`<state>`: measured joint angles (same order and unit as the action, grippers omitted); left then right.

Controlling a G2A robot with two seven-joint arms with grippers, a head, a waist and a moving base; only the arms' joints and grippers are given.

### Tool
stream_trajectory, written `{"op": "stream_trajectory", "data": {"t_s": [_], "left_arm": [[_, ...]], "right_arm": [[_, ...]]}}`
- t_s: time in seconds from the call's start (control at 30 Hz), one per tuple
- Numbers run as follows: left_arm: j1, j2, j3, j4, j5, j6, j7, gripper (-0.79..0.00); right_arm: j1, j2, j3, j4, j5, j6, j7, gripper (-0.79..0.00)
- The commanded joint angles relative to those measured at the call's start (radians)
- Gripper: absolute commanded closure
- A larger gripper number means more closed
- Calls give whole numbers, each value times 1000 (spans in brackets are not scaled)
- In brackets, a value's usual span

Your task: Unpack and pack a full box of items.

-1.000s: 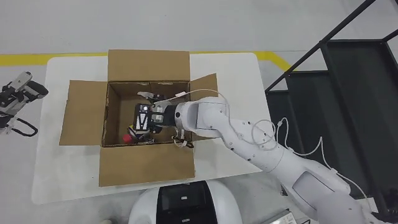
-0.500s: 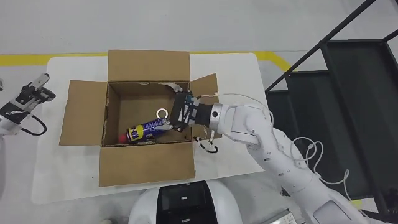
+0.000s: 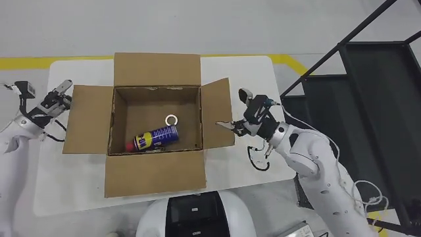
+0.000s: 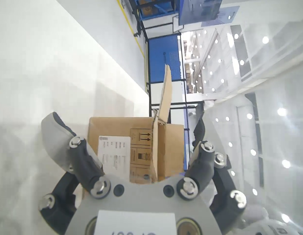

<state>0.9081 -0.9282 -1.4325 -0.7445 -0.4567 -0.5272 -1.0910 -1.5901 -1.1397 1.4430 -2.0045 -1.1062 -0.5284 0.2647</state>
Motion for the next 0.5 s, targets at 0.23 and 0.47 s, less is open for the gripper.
{"op": "stream_trajectory", "data": {"t_s": [0.23,0.47], "left_arm": [[-42,-10,9,-22,-183,47,-249,-785],[5,1,-13,-215,-237,104,-306,-785]], "right_arm": [[-113,8,59,26,23,2,-40,-785],[-156,6,56,65,91,-22,-146,-785]]}}
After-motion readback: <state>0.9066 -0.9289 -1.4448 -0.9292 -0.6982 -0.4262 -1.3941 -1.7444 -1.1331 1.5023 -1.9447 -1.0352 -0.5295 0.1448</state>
